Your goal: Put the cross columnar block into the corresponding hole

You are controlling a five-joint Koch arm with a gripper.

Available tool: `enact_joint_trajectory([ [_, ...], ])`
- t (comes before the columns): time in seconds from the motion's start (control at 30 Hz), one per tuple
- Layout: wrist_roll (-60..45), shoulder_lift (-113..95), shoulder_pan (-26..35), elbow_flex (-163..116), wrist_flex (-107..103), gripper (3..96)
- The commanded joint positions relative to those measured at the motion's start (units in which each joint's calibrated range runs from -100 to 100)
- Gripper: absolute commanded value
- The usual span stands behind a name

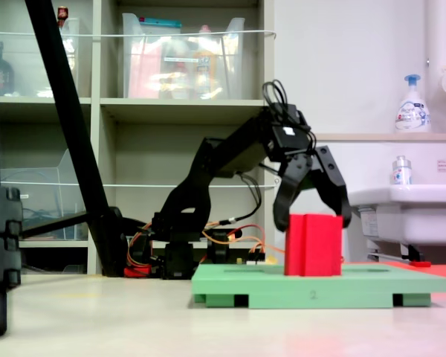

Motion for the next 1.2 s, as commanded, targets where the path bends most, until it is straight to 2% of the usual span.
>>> enact_joint_trajectory([
  [0.03, 0.0, -0.1, -0.5, 3.0, -1.8, 43.4],
  [0.23, 0.5, 6.0, -0.5, 3.1, -1.5, 43.4],
  [0.33, 0.5, 6.7, -0.6, 3.0, -1.5, 47.7],
  [0.47, 0.4, 6.1, -0.7, 3.0, -1.9, 60.3],
  [0.53, 0.4, 5.3, -0.5, 3.1, -2.1, 78.9],
  [0.57, 0.3, 4.3, -0.5, 3.0, -2.1, 85.6],
  [0.6, 0.3, 2.8, -0.5, 3.1, -2.1, 86.9],
  [0.87, -3.9, -26.3, -1.5, 3.0, -8.8, 86.8],
  [1.1, -22.9, -66.3, -4.1, 2.7, -15.3, 83.8],
  [1.2, -31.6, -76.1, -7.0, 2.6, -18.9, 83.7],
])
